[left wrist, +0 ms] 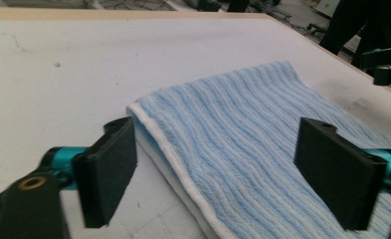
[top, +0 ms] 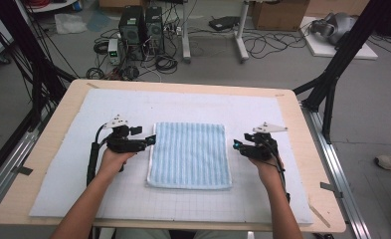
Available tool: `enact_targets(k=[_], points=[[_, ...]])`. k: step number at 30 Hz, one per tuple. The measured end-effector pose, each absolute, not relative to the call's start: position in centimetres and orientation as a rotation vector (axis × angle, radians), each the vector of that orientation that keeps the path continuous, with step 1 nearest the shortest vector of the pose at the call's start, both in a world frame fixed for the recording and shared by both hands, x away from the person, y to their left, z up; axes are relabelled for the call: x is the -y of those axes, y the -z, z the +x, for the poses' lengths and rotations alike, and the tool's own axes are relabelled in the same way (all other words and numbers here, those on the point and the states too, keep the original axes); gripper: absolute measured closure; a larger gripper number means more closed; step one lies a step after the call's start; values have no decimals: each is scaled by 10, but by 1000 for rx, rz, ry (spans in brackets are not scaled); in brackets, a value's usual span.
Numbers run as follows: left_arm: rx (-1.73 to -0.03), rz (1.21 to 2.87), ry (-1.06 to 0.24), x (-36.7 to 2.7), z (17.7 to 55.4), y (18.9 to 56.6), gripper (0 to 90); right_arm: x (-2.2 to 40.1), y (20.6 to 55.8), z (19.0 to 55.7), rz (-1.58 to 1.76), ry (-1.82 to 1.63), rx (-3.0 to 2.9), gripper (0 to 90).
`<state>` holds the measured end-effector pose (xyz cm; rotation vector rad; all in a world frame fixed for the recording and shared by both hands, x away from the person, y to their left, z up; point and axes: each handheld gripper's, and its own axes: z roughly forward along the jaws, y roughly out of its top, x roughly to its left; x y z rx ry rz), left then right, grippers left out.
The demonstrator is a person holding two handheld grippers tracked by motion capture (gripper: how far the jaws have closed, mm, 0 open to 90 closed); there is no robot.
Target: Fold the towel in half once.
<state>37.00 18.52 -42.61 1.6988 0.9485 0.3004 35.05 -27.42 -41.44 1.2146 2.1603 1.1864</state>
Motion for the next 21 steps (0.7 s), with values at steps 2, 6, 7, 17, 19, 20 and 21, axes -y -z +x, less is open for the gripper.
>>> enact_targets(k=[2,6,7,17,19,20,21], points=[[-926,1693,-326,-188,366,423,169,282,415,341,1228,-1185,-2130,240],[-871,1681,-348,-197,357,419,205,289,416,325,1198,-1192,-2107,113],[-857,1677,-360,-198,355,419,207,289,415,324,1189,-1190,-2115,112],[-873,1670,-378,-210,348,423,217,287,409,320,1124,-1200,-2106,111],[-877,1672,-368,-211,347,423,209,288,409,321,1134,-1204,-2097,111],[-879,1665,-375,-212,347,423,201,289,409,321,1136,-1207,-2095,111],[-885,1657,-380,-213,347,423,196,289,409,321,1139,-1212,-2095,111]])
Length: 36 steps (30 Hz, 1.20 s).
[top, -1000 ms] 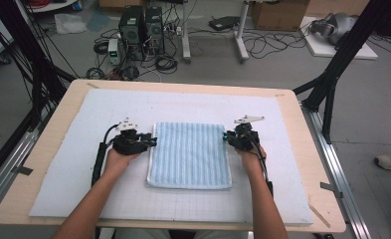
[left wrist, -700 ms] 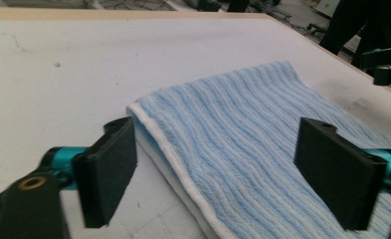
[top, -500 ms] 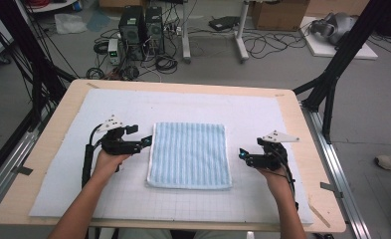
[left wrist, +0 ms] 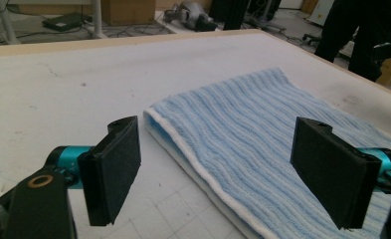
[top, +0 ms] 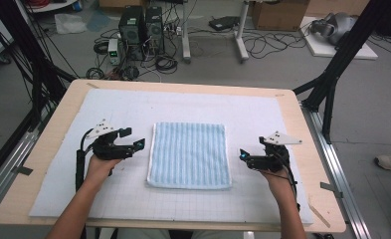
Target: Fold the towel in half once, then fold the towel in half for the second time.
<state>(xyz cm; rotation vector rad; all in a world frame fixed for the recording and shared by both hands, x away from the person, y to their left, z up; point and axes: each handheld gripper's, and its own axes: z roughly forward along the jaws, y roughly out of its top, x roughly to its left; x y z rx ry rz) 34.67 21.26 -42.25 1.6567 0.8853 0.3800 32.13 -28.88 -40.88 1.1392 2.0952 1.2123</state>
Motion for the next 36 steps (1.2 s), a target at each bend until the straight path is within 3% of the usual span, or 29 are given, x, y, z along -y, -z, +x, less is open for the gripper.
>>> enact_targets(k=[21,36], points=[[-921,1647,-371,-215,352,421,172,289,411,323,1143,-1216,-2116,111],[-929,1663,-368,-207,393,395,176,294,410,321,1160,-1257,-2107,111]])
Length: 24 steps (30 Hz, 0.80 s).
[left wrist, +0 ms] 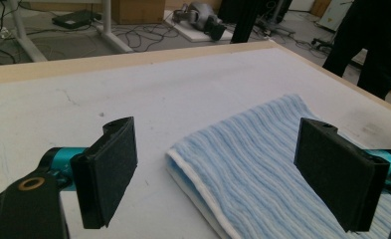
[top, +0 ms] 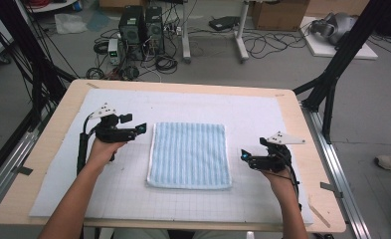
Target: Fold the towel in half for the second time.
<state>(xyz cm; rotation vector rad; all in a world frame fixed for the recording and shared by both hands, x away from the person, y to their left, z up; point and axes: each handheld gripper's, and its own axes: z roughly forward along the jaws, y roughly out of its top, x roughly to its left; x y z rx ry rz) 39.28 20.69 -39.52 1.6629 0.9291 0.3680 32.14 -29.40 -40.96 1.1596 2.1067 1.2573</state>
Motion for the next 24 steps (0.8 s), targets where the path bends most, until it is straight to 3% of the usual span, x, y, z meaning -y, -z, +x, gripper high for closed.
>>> enact_targets(k=[12,24], points=[[-972,1732,-347,-197,426,395,212,293,410,321,1158,-1271,-2123,111],[-1030,1835,-339,-181,452,427,312,293,411,322,1171,-1279,-2126,111]])
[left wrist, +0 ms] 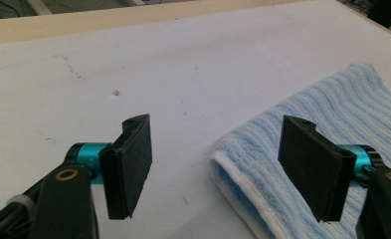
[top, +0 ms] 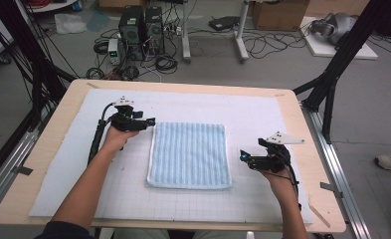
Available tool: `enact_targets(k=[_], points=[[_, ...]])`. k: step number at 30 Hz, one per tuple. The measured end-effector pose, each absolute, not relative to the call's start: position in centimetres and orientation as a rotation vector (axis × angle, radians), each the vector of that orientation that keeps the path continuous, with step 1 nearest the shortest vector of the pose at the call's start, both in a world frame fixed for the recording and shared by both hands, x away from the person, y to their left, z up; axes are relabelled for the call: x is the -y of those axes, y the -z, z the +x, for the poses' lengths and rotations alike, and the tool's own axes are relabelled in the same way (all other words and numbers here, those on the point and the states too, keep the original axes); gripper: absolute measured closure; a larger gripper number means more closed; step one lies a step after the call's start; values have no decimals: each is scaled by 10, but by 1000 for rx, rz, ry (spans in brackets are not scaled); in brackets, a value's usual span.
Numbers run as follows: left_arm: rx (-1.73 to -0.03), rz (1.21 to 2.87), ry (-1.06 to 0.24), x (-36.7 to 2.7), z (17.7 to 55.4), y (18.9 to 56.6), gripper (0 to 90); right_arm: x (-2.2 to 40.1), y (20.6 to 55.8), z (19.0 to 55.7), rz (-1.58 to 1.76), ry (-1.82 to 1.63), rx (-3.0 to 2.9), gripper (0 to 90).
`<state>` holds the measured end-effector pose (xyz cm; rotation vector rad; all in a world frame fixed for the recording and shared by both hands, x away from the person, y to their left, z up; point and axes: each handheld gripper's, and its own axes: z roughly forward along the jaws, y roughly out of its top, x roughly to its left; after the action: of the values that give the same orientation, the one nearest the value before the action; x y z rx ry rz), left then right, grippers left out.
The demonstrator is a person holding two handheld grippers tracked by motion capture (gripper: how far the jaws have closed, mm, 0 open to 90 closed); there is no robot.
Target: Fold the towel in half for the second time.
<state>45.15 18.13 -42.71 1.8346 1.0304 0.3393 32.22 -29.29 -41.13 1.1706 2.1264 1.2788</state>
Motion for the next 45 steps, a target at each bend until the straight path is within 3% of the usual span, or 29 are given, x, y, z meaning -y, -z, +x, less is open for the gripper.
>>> enact_targets(k=[10,15,25,37,45], points=[[-1032,1942,-316,-164,462,447,372,293,413,323,1178,-1281,-2132,111],[-1005,2011,-364,-158,460,451,431,293,414,323,1185,-1275,-2139,111],[-913,2040,-321,-156,456,451,818,291,416,323,1179,-1267,-2150,111],[-923,2020,-294,-158,458,452,839,279,413,333,1201,-1271,-2166,111],[-926,2017,-291,-158,458,453,841,256,404,371,1190,-1221,-2239,112]])
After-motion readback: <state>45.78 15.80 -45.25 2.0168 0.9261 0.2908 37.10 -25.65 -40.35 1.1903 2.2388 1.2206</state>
